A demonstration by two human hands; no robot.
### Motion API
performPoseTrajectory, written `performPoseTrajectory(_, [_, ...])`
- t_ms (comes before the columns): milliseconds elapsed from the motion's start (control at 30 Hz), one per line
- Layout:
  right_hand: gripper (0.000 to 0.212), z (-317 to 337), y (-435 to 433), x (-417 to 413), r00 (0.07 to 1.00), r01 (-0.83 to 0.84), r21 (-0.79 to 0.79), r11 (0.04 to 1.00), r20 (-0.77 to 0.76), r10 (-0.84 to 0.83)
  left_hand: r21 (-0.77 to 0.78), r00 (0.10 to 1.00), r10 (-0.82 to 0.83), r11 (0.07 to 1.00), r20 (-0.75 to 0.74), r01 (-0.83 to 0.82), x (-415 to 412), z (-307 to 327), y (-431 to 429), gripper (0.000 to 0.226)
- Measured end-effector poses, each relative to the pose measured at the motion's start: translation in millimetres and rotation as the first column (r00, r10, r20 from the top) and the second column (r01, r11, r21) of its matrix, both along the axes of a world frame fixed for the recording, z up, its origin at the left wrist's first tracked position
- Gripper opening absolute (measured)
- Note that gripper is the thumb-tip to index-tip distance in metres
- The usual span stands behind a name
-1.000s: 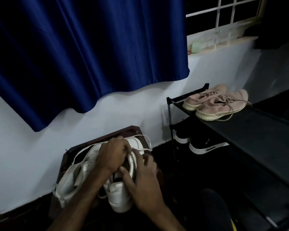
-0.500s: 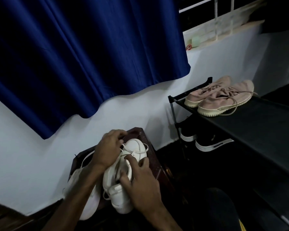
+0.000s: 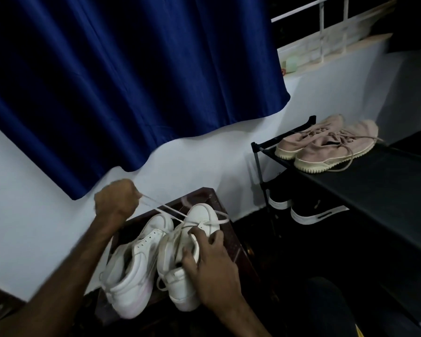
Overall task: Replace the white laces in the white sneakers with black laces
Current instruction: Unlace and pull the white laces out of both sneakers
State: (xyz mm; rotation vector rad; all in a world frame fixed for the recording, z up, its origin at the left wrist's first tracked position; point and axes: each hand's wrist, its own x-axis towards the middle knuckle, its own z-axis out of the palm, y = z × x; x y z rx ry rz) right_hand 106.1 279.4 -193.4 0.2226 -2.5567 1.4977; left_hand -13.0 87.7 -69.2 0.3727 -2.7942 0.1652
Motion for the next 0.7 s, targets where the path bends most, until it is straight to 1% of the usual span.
performPoseTrajectory(33, [0.036, -0.6, -0.1, 0.4, 1.0, 0.0, 0.001, 1.0, 0.0, 0.0, -0.015, 0.997, -0.007, 1.0, 0.071, 0.008, 1.2, -2.8, -1.3, 0.017])
performPoseTrajectory(67, [0.036, -1.1, -0.5, 0.1, 1.0, 0.0, 0.002, 1.0, -0.001, 0.0, -0.008, 0.993, -0.064, 0.998, 0.099, 0.065, 3.3, -7.3, 2.5, 0.017])
performPoseTrajectory(100, [0.036, -1.5, -1.1, -0.4, 1.0, 0.001, 0.006, 1.0, -0.001, -0.001, 0.037, 0.984, -0.16, 0.987, 0.083, 0.157, 6.8, -12.7, 9.1, 0.018])
performPoseTrajectory(167, [0.036, -0.6, -1.6, -0.9, 1.0, 0.002, 0.012, 1.0, -0.001, -0.002, 0.167, 0.925, -0.377, 0.915, 0.038, 0.366, 14.5, -19.6, 29.5, 0.02])
performPoseTrajectory(200, [0.036, 0.3, -1.8, -0.9, 1.0, -0.001, 0.013, 1.0, -0.003, 0.002, 0.199, 0.88, -0.468, 0.873, 0.081, 0.445, 18.7, -21.7, 41.4, 0.02])
performPoseTrajectory(233, [0.035, 0.7, -1.5, -0.7, 1.0, -0.009, 0.012, 1.0, -0.003, 0.009, 0.194, 0.829, -0.536, 0.841, 0.163, 0.505, 20.9, -26.8, 52.5, 0.021])
performPoseTrajectory(300, [0.037, 0.2, 0.2, 0.5, 1.0, -0.021, -0.007, 1.0, 0.003, 0.021, 0.143, 0.743, -0.589, 0.804, 0.318, 0.577, 23.4, -39.8, 70.3, 0.029])
performPoseTrajectory(333, [0.038, 0.0, 1.1, 1.0, 1.0, -0.027, -0.015, 1.0, 0.006, 0.027, 0.113, 0.731, -0.587, 0.8, 0.348, 0.589, 23.3, -44.5, 74.9, 0.031])
performPoseTrajectory(367, [0.039, 0.2, 1.6, 1.4, 0.999, -0.032, -0.017, 0.999, 0.007, 0.032, 0.09, 0.744, -0.576, 0.807, 0.339, 0.584, 22.1, -47.9, 76.1, 0.03])
performPoseTrajectory(467, [0.04, 1.1, 1.4, -0.4, 0.999, -0.036, 0.007, 0.999, -0.003, 0.036, 0.04, 0.802, -0.522, 0.844, 0.291, 0.535, 19.3, -48.2, 79.3, 0.014])
performPoseTrajectory(533, [0.039, 0.0, 1.5, -1.4, 1.0, -0.028, 0.011, 1.0, -0.001, 0.028, 0.033, 0.83, -0.488, 0.866, 0.27, 0.498, 19.2, -40.0, 79.9, 0.01])
performPoseTrajectory(567, [0.038, -0.2, 1.0, -1.4, 1.0, -0.027, 0.014, 1.0, 0.0, 0.027, 0.012, 0.878, -0.431, 0.899, 0.207, 0.439, 17.2, -32.7, 74.2, 0.011])
performPoseTrajectory(600, [0.036, 0.4, 0.5, -1.2, 1.0, -0.025, 0.018, 1.0, -0.001, 0.025, -0.003, 0.934, -0.341, 0.939, 0.105, 0.343, 12.7, -22.9, 62.9, 0.013])
performPoseTrajectory(633, [0.036, 0.9, 0.4, -1.0, 1.0, -0.021, 0.023, 1.0, -0.001, 0.021, 0.0, 0.971, -0.238, 0.971, -0.02, 0.238, 5.1, -13.2, 46.5, 0.014])
performPoseTrajectory(667, [0.036, 1.5, 0.5, -1.0, 1.0, -0.019, 0.031, 0.999, -0.001, 0.019, 0.027, 0.983, -0.134, 0.99, -0.123, 0.138, -1.7, -5.1, 27.7, 0.015])
performPoseTrajectory(700, [0.036, 1.8, 0.5, -0.9, 1.0, -0.019, 0.039, 0.999, 0.0, 0.019, 0.04, 0.987, -0.048, 0.998, -0.152, 0.054, -7.0, -0.1, 8.7, 0.017])
